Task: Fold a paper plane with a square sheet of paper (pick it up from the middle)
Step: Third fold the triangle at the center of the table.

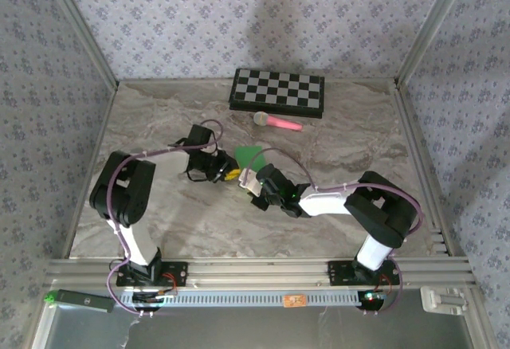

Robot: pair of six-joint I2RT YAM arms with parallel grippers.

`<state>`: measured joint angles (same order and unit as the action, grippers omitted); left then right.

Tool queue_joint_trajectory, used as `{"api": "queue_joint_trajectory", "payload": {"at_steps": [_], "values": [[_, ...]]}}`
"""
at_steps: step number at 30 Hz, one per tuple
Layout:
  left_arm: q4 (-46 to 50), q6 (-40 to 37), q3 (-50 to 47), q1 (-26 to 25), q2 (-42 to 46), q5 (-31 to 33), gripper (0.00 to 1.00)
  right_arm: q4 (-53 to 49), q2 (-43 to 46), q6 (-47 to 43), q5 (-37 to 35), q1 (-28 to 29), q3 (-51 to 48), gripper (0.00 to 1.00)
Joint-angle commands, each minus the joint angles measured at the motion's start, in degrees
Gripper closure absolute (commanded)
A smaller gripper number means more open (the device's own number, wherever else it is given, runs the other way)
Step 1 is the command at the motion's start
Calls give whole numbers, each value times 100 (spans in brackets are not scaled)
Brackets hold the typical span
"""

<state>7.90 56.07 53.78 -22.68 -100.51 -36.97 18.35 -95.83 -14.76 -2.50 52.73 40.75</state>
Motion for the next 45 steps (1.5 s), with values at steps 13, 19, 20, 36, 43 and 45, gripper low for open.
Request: {"api": "queue_joint_trajectory", "payload": {"at_steps": [13, 19, 20, 36, 43, 45], "values": [[724, -931, 939, -9, -76, 341, 72, -567, 135, 1438, 1766, -451, 367, 100], [1024, -1194, 1585, -258, -879, 344, 80, -450, 70, 1931, 2100, -607, 371, 100], [1092, -1255, 1675, -279, -988, 340, 80, -446, 59, 2023, 2153, -638, 387, 100], [2148, -2020, 2306, -536, -1832, 952, 92, -538, -212, 2705, 2335, -948, 576, 100], [2168, -2092, 2293, -553, -1946, 946, 95, -941, -364, 2708, 1907, -1042, 769, 100], [2142, -2096, 2307, -549, -1955, 916, 95, -995, -408, 2707, 1878, -1042, 809, 100]]}}
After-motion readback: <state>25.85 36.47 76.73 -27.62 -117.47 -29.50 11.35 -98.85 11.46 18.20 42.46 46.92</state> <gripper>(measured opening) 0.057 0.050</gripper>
